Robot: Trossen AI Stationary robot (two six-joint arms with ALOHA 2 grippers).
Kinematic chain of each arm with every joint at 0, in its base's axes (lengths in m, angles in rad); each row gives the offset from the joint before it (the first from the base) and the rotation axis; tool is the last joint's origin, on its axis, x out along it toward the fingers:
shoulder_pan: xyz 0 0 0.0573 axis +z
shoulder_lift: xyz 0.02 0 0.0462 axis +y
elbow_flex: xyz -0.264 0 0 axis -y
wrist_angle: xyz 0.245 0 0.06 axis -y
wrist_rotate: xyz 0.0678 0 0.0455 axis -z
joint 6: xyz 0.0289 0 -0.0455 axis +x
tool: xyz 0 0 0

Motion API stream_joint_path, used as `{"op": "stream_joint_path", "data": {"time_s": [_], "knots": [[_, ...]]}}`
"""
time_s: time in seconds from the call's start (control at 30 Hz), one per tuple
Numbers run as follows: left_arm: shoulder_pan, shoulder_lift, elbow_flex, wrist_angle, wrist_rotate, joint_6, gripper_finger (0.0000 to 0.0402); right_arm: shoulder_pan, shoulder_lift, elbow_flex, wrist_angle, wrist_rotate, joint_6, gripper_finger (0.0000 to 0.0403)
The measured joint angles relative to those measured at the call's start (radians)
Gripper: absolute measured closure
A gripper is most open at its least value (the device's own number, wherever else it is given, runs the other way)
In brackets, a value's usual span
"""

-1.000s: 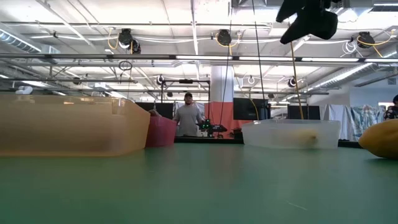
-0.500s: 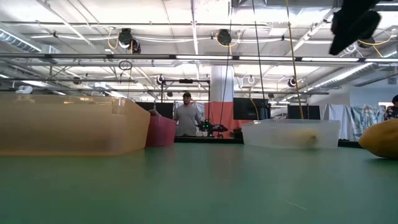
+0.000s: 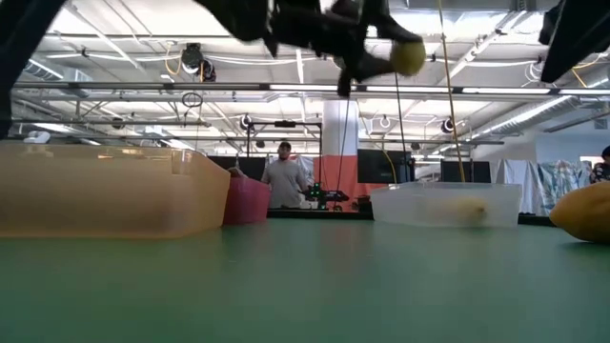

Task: Sort produce into baskets
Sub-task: Put the lemon into the transparent bin

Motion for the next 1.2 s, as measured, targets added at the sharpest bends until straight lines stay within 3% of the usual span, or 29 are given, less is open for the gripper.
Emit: {"op": "stream_joint_path", "data": {"time_s": [0.1, 0.27, 0.5, 0.7, 0.83, 1.03, 1.2], "knots": [[0.035, 0.095, 0.027, 0.113, -0.062, -0.025, 0.0188, 0.015, 0.0, 0.0, -0.003, -0.001, 0.062, 0.0177], [0.075, 0.265, 0.155, 0.075, -0.085, -0.103, 0.0187, 0.027, 0.0, 0.0, 0.005, 0.0, 0.208, 0.0177], [0.08, 0.412, 0.318, 0.08, -0.107, -0.037, 0.0181, 0.064, 0.0, 0.0, 0.042, -0.001, 0.36, 0.0177], [0.063, 0.421, 0.349, 0.06, -0.134, 0.161, 0.0129, 0.107, 0.0, 0.0, 0.033, 0.015, 0.454, 0.0177], [0.064, 0.419, 0.348, 0.02, -0.134, 0.185, 0.01, 0.131, 0.0, 0.0, 0.008, 0.086, 0.502, 0.0177], [0.062, 0.42, 0.387, -0.005, -0.13, 0.187, 0.0092, 0.138, 0.0, 0.0, -0.023, 0.139, 0.513, 0.0177], [0.049, 0.419, 0.52, -0.216, -0.129, 0.302, 0.0092, 0.138, -0.002, 0.0, -0.05, 0.14, 0.513, 0.0177]]}}
